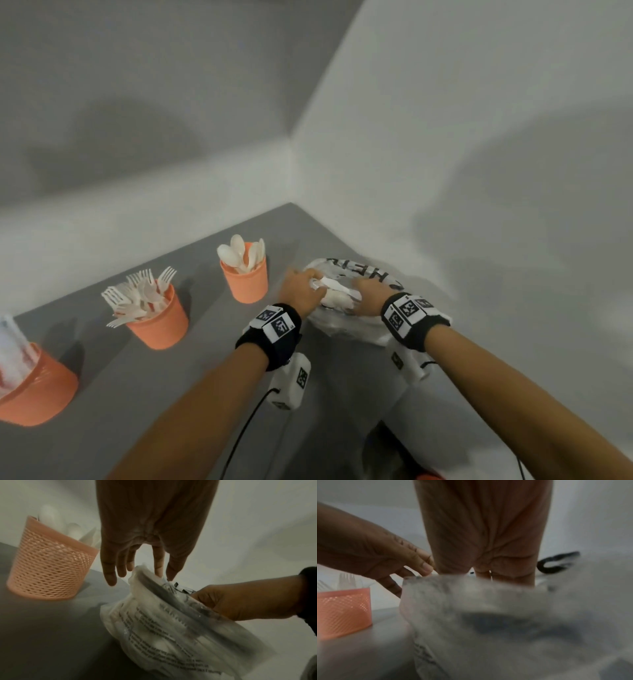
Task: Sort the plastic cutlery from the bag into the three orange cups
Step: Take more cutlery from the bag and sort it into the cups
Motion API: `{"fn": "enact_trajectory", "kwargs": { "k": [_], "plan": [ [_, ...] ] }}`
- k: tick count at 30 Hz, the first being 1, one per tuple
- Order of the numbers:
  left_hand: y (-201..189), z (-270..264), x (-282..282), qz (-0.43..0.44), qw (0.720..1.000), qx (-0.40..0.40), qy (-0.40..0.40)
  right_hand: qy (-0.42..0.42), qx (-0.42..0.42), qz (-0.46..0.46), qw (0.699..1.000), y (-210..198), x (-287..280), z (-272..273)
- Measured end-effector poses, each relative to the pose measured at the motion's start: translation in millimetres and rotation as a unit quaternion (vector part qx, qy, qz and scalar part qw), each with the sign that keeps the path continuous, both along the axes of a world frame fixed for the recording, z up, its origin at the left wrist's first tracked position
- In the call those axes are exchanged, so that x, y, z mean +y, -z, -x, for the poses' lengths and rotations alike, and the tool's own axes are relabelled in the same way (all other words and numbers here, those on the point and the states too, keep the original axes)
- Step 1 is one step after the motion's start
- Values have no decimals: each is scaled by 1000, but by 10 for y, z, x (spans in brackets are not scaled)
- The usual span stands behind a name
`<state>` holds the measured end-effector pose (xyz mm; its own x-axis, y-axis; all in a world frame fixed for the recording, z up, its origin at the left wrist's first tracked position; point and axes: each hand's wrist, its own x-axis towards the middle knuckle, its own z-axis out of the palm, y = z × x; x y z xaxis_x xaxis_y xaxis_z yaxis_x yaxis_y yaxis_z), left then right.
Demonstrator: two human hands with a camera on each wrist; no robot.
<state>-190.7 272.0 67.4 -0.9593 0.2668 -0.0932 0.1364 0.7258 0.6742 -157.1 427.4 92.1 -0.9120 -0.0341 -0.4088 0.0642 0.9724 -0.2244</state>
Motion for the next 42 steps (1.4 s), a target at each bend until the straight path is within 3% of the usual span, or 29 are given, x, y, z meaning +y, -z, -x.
{"fn": "enact_trajectory", "kwargs": {
  "k": [6, 15, 20, 28, 34, 42],
  "plan": [
    [20, -83, 22, 53, 997, -50, 22, -2, 4, -23, 1000, 340, 22, 31],
    [-63, -57, -76, 16, 1000, -26, -4, -5, 142, -23, 990, 497, -20, 101],
    [-52, -52, -91, 31, 999, -34, 1, 18, 88, 37, 995, 520, 5, 107],
    [-75, -53, -122, 20, 998, -58, 2, 9, 43, 33, 998, 497, 58, 106],
    [-94, -60, -137, -2, 998, -69, -6, 34, 42, 95, 994, 449, 119, 109],
    [-84, -78, -124, -39, 996, -79, -15, 35, 31, 96, 994, 448, 56, 32]
  ]
}}
